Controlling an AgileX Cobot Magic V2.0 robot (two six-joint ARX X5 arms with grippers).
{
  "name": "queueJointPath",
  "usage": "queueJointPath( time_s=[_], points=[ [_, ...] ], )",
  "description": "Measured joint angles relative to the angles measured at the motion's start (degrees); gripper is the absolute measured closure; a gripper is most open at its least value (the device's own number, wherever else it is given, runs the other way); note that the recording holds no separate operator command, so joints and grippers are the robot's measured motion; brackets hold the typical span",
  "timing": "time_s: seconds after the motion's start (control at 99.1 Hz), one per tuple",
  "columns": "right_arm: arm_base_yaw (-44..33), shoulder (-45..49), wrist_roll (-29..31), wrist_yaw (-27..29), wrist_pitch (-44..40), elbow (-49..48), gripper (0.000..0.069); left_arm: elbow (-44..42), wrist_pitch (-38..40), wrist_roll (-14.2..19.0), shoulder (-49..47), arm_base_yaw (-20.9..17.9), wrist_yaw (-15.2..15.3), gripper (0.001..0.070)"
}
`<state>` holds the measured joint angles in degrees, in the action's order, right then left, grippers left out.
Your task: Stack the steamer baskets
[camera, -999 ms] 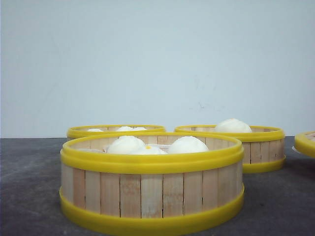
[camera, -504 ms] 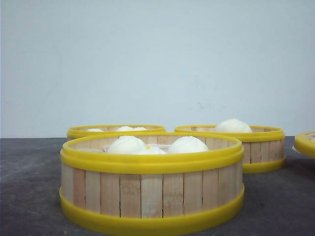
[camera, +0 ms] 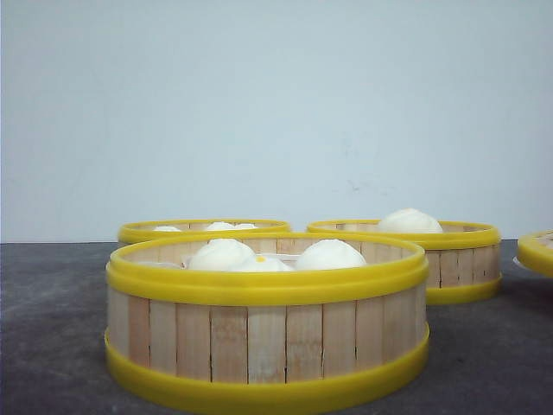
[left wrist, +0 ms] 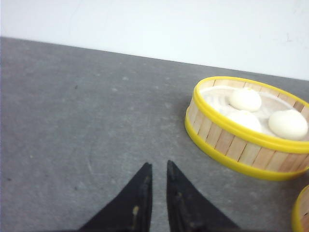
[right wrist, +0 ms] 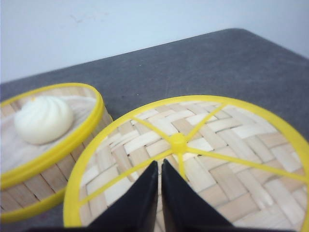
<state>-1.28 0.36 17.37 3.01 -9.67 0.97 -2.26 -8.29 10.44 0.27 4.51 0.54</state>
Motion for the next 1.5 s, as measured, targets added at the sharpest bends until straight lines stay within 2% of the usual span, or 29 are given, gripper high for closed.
queueJointPath(
  time_s=[0.121,0.272,0.363,0.474,0.605,0.686,0.827,1.16,1.241,1.301,1.372,1.432,1.503],
  points=[
    [0.0,0.0,2.23,0.0,0.02,0.0,0.0682,0.0,-0.04,3.93,0.0,0.0,0.61,0.0682],
    [0.0,0.0,7.28,-0.07,0.02,0.0,0.0682,0.0,0.02,7.34,0.0,0.0,2.01,0.0685],
    [0.0,0.0,11.5,-0.33,0.02,0.0,0.0682,0.0,0.04,10.78,0.0,0.0,4.13,0.0685],
    [0.0,0.0,15.39,-1.42,-0.07,0.33,0.0682,0.0,0.46,15.12,0.0,-0.04,4.22,0.0685],
    [0.0,1.55,16.87,-1.49,-0.33,4.74,0.0682,-1.9,-0.28,20.63,0.46,-0.04,4.2,0.0685],
    [0.0,4.61,16.79,-1.51,0.04,9.57,0.0682,-6.58,-0.11,21.77,2.43,-0.04,4.22,0.0685],
    [0.0,13.38,14.23,-1.92,-0.2,19.1,0.0682,-16.55,0.63,19.96,8.46,-0.04,4.22,0.0685],
    [0.07,34.53,0.33,-8.55,-11.82,47.52,0.0682,-37.7,-7.23,8.39,26.77,-0.04,4.07,0.0683],
    [0.22,37.13,-1.84,-9.46,-14.34,50.6,0.0674,-39.71,-7.8,6.73,29.99,-0.04,3.89,0.0641],
    [0.87,38.53,-2.67,-9.49,-15.5,51.69,0.0598,-40.13,-8.11,6.05,32.52,-0.04,2.95,0.0531],
    [1.81,39.39,-3.13,-9.49,-15.61,51.84,0.0445,-40.33,-8.57,5.38,35.63,-0.02,0.48,0.0399],
    [2.6,39.93,-3.45,-9.49,-15.69,51.84,0.0345,-40.89,-8.76,4.94,38.86,0.02,-1.86,0.0345],
    [3.45,40.41,-3.67,-9.49,-15.1,51.84,0.0297,-42.07,-9.07,4.44,42.8,0.39,-3.02,0.0322]
  ],
)
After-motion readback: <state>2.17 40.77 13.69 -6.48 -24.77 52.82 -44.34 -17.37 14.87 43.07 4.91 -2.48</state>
